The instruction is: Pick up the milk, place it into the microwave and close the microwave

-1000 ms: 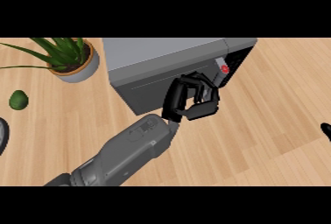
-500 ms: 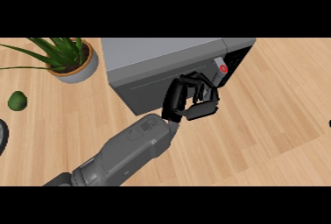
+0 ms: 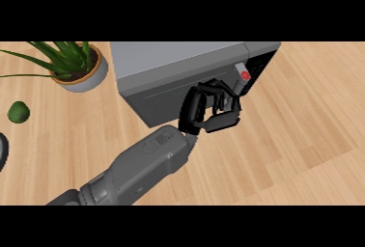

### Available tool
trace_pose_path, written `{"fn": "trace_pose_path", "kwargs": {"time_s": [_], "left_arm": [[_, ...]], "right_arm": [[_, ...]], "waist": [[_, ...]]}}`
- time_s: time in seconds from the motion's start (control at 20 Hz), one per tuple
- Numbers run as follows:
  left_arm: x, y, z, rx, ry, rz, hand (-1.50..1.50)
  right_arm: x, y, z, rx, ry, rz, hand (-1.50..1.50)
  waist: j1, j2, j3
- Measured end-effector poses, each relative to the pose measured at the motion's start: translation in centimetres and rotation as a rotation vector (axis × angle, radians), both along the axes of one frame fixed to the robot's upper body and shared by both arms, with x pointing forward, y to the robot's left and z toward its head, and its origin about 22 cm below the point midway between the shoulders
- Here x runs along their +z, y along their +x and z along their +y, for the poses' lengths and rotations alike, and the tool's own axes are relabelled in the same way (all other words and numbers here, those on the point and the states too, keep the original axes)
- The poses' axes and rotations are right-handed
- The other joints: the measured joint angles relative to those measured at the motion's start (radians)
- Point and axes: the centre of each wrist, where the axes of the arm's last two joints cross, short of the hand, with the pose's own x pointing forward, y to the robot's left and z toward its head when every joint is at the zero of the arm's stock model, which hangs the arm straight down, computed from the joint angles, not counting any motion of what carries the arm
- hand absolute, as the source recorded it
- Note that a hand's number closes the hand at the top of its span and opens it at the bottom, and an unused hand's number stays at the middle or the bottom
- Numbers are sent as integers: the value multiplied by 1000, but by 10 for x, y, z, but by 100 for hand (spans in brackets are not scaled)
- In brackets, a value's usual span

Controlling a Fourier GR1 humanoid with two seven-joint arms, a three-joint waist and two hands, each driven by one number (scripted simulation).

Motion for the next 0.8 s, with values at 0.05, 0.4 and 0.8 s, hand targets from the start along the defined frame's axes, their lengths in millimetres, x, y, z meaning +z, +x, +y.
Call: {"fn": "trace_pose_path", "kwargs": {"time_s": [0.05, 0.4, 0.8], "left_arm": [[0, 0, 0, 2, -2, 3, 150], [0, 0, -2, -5, -7, -8, 150], [-1, 0, -2, 2, -13, -17, 150]], "right_arm": [[1, 0, 0, 7, 1, -2, -150], [7, 2, 3, 83, -2, -5, -150], [11, 3, 3, 130, -6, 5, -150]], "waist": [[0, -1, 0], [3, 2, 1], [0, 3, 1]]}}
